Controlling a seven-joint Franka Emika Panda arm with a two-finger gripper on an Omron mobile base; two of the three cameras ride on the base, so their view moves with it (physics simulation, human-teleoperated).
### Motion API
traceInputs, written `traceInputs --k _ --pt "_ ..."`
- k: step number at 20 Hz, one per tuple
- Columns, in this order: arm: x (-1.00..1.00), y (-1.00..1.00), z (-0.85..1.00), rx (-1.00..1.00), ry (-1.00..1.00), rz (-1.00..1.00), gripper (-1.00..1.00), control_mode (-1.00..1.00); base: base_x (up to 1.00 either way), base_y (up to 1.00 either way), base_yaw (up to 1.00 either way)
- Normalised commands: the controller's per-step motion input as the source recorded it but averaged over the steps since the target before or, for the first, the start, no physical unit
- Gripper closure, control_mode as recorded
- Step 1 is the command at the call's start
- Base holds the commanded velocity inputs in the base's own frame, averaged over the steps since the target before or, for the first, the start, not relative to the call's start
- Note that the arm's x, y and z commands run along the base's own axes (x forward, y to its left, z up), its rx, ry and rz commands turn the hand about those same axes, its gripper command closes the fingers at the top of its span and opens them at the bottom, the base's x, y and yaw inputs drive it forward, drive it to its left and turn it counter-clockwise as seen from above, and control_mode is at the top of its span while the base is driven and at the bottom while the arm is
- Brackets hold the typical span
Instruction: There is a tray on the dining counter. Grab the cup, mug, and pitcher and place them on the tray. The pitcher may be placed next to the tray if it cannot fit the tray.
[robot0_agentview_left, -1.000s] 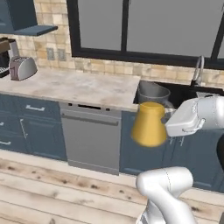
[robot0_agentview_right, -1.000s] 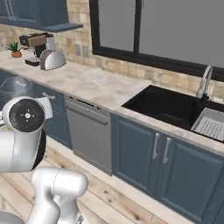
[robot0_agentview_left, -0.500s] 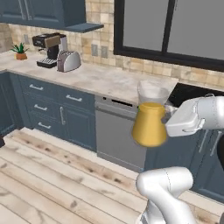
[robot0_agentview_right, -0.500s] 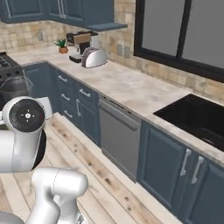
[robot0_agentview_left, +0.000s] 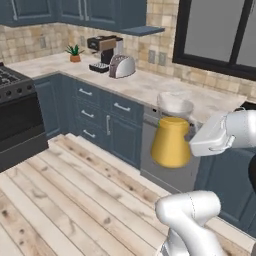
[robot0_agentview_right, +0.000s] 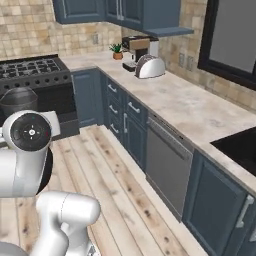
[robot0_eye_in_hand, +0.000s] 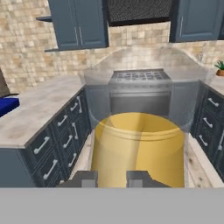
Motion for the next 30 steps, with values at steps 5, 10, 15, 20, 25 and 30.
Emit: traceInputs --k 5,10,15,20,25,30 --pt "0.00 0.00 0.00 0.00 0.00 0.00 1.00 1.00 0.00 0.10 0.31" --pt "0.00 0.00 0.00 0.00 0.00 0.00 1.00 1.00 0.00 0.60 0.20" --pt "0.00 0.00 0.00 0.00 0.00 0.00 1.00 1.00 -0.28 0.53 0.18" --pt "0.00 0.00 0.00 0.00 0.00 0.00 1.00 1.00 -0.69 0.48 0.09" --pt "0.00 0.00 0.00 0.00 0.00 0.00 1.00 1.00 -0.58 0.70 0.03" --pt "0.00 0.00 0.00 0.00 0.00 0.00 1.00 1.00 -0.58 0.92 0.00"
